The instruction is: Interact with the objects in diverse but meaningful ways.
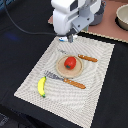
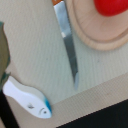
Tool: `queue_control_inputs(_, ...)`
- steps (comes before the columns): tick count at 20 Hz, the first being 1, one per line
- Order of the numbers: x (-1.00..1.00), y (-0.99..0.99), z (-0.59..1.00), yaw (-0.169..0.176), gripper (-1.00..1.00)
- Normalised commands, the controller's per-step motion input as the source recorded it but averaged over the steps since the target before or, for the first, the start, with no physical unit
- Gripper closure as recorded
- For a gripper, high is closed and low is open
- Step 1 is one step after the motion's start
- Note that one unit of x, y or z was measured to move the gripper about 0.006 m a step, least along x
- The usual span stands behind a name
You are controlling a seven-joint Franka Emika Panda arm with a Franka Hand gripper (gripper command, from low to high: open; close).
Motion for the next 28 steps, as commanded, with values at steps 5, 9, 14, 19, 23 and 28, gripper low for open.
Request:
queue_control_inputs(5,0.58,-0.46,0.08,0.004,-1.00)
queue_control_inputs(9,0.59,-0.31,0.05,-0.006,-1.00)
queue_control_inputs(14,0.55,-0.22,0.02,0.021,-1.00)
queue_control_inputs(19,0.39,-0.15,0.02,0.065,-1.00)
queue_control_inputs(23,0.16,-0.22,0.00,0.209,-1.00)
queue_control_inputs(28,0.09,-0.15,0.00,0.245,-1.00)
